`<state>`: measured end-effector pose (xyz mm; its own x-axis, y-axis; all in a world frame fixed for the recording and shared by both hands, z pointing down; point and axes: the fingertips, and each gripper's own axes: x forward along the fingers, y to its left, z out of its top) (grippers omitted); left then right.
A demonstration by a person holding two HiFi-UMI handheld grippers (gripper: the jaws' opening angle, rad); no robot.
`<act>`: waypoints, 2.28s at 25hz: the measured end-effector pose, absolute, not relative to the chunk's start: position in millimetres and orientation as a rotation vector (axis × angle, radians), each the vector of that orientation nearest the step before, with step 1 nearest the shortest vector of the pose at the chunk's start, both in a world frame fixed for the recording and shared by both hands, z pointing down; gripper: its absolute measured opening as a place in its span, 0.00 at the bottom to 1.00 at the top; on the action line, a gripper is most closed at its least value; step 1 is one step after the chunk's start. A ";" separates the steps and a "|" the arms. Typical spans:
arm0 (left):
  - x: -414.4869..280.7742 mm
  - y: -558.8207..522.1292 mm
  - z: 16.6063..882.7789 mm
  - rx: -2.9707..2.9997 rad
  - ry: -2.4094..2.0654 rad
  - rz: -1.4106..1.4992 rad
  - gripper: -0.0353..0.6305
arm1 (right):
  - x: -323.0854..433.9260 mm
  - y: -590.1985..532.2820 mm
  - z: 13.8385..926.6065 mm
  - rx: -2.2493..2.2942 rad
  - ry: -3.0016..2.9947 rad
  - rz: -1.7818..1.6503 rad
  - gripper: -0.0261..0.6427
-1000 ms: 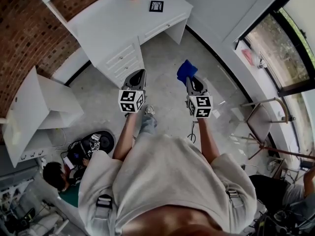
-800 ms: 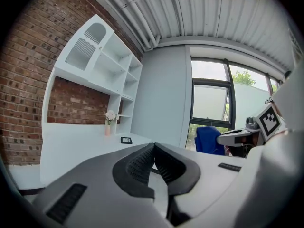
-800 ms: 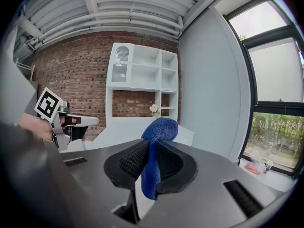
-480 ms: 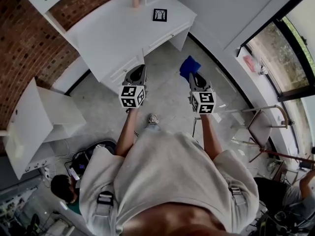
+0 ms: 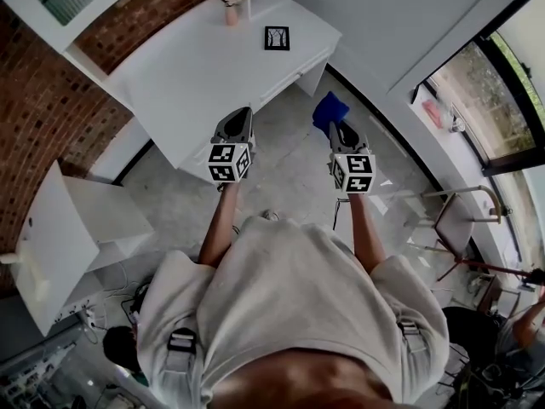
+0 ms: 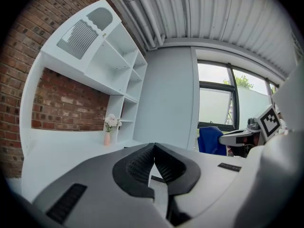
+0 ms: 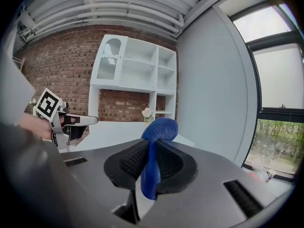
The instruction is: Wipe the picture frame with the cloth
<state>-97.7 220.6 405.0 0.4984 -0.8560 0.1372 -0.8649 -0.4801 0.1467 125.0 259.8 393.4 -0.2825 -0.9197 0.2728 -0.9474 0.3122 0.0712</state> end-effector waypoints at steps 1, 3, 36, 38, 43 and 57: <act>-98.4 213.7 405.1 2.549 -1.475 0.068 0.08 | 124.2 253.6 393.0 1.702 -2.317 0.149 0.13; -99.7 201.6 405.8 2.557 -1.466 0.071 0.08 | 122.2 243.0 393.6 1.711 -2.315 0.146 0.13; -74.8 81.9 447.7 2.559 -1.402 0.195 0.08 | 129.9 129.1 450.9 1.686 -2.291 0.271 0.13; -71.0 64.1 446.8 2.558 -1.404 0.196 0.08 | 133.4 109.4 449.5 1.681 -2.294 0.270 0.13; -64.7 18.3 443.6 2.531 -1.429 0.208 0.08 | 141.5 59.2 444.0 1.659 -2.310 0.274 0.13; -34.0 -114.0 441.2 2.479 -1.486 0.224 0.08 | 171.3 -82.1 443.6 1.580 -2.351 0.294 0.13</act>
<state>-34.0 -114.0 441.2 0.4705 -0.8452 0.2534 -0.8824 -0.4529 0.1275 171.3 -82.1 443.6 -0.3545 -0.8667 0.3511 -0.9264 0.3764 -0.0061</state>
